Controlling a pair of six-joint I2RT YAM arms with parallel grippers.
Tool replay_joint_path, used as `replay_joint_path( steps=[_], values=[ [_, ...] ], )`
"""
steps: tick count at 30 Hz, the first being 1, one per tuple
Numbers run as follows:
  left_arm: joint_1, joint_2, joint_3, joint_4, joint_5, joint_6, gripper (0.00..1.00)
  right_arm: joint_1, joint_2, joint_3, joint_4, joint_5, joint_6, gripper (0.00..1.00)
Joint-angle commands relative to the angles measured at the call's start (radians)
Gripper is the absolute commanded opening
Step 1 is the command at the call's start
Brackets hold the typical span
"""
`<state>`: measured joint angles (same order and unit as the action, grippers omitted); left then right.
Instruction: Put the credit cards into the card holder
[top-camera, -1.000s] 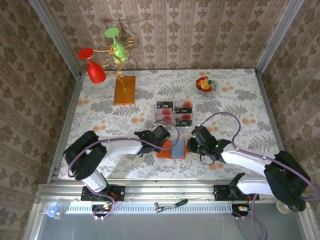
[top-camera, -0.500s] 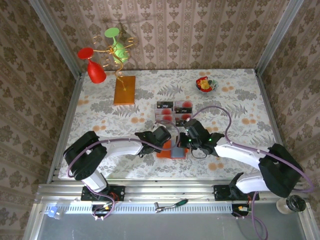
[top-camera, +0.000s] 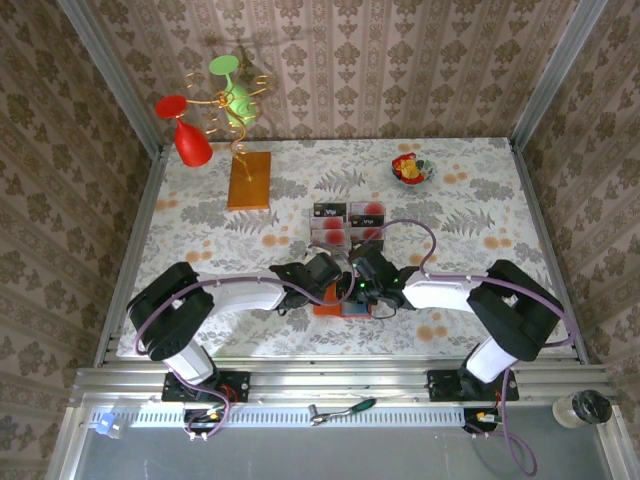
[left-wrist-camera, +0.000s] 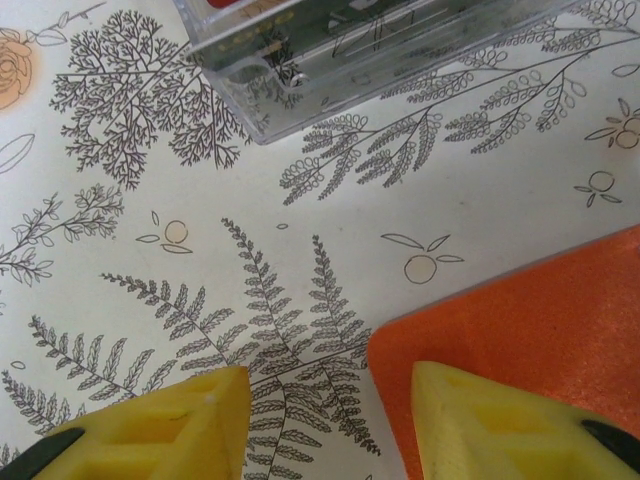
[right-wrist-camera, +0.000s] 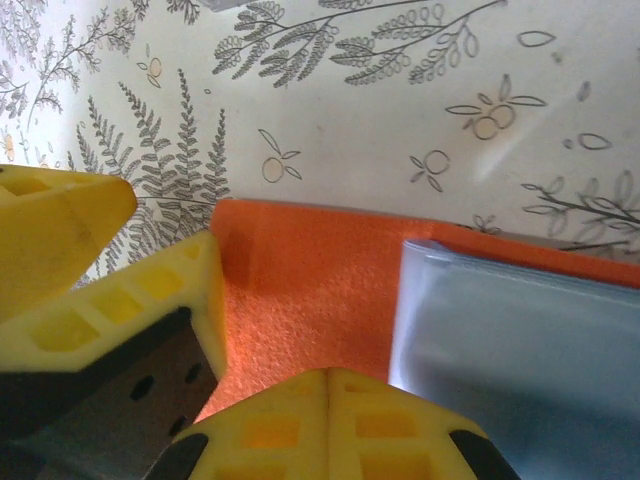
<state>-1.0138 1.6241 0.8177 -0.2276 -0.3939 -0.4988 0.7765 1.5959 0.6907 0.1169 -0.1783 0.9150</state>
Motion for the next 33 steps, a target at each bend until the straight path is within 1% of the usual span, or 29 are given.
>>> replay_joint_path(
  steps=[1, 6, 10, 15, 21, 28, 33],
  values=[
    [0.001, -0.031, -0.010, 0.003, -0.016, -0.012, 0.48, 0.013, 0.034, 0.016, 0.030, -0.013, 0.022, 0.00],
    [0.035, -0.079, -0.029, 0.010, 0.036, -0.063, 0.49, 0.013, 0.055, 0.007, 0.038, -0.003, 0.035, 0.00],
    [0.068, -0.147, -0.056, 0.023, 0.087, -0.118, 0.54, 0.012, 0.068, -0.001, 0.047, -0.001, 0.047, 0.00],
    [0.074, -0.192, -0.069, 0.036, 0.123, -0.149, 0.55, 0.012, 0.073, -0.002, 0.043, 0.003, 0.056, 0.00],
    [0.045, -0.162, -0.083, 0.053, 0.124, -0.176, 0.55, 0.011, 0.080, -0.011, 0.049, 0.007, 0.073, 0.00],
    [0.000, -0.085, -0.097, 0.086, 0.117, -0.208, 0.54, 0.012, 0.079, -0.023, 0.075, -0.001, 0.086, 0.00],
    [-0.016, -0.030, -0.093, 0.078, 0.089, -0.219, 0.51, 0.002, 0.027, -0.021, 0.052, 0.003, 0.073, 0.00]
  ],
)
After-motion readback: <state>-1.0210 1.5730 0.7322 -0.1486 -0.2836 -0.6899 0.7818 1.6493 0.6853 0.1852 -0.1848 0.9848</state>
